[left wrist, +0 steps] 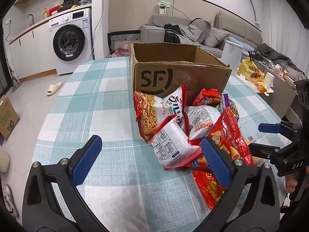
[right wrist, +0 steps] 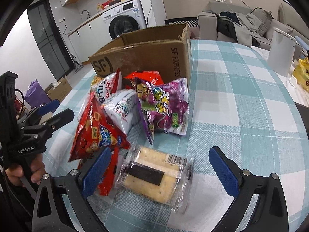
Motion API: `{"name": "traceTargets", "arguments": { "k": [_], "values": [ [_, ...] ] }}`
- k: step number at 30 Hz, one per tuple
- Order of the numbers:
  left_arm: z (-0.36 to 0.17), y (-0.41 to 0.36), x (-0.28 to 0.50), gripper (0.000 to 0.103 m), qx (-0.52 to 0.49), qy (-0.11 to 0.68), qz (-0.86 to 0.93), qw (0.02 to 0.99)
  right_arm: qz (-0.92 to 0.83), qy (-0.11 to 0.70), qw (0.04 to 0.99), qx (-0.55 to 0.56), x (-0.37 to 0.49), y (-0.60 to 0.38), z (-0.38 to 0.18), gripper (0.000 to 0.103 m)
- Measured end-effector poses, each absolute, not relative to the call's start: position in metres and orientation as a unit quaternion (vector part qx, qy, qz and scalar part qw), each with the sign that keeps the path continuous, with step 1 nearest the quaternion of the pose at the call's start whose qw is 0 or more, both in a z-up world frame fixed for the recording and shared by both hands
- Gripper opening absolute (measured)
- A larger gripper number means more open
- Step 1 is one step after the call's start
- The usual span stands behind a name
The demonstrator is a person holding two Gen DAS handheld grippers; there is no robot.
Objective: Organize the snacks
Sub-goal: 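Move both grippers back toward the snack pile in front of the box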
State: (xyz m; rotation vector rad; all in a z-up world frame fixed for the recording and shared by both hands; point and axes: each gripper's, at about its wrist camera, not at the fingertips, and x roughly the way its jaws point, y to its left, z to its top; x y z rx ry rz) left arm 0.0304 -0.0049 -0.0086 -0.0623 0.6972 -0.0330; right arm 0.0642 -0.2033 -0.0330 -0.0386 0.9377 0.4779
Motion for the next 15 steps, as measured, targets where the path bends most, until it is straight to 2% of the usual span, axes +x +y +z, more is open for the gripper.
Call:
{"name": "traceTargets", "arguments": {
  "k": [15],
  "values": [
    [-0.026, -0.003, 0.042, 0.102, -0.043, 0.371, -0.012, 0.928, 0.226, 0.473, 0.848, -0.08, 0.059, -0.19, -0.057, 0.103]
  ]
}}
